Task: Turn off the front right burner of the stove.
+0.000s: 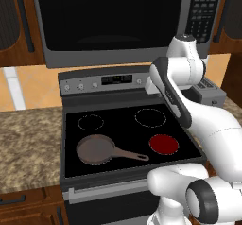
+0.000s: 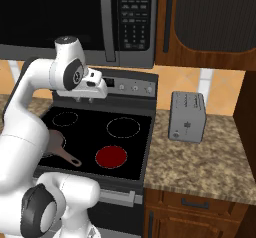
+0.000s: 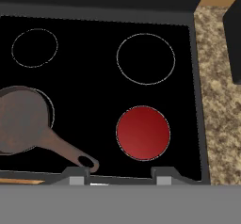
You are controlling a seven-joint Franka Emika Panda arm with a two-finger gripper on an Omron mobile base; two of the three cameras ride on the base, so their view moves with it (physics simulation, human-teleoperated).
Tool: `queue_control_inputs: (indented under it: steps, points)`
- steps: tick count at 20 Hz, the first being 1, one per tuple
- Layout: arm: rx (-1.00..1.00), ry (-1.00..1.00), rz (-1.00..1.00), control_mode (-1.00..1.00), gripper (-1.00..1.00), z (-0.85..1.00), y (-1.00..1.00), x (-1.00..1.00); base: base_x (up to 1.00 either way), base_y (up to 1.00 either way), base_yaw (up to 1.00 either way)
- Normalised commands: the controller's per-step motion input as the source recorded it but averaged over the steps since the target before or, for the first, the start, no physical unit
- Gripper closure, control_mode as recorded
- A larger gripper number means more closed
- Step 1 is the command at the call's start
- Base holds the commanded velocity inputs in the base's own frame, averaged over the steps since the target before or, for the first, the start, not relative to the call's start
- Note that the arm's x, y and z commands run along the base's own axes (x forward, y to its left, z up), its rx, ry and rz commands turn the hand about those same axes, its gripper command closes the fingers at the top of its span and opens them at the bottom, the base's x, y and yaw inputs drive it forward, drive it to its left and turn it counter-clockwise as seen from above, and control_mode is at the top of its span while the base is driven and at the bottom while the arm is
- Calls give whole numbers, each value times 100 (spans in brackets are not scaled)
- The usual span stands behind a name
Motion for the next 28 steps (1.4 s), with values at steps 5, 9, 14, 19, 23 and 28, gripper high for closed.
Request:
queue_control_inputs:
  steps: [5,9,14,19,23,28]
  points:
    - [0,0,0,-100,-100,0,0,0,0,0,0]
    - [0,0,0,-100,-100,0,0,0,0,0,0]
    - [0,0,0,-100,-100,-1,0,-4,0,0,0]
    - [0,-11,0,-100,-100,-7,0,-28,0,0,0]
    - [0,-24,0,-100,-100,-8,0,-14,0,0,0]
    - [3,-24,0,-100,-100,-32,0,-1,0,0,0]
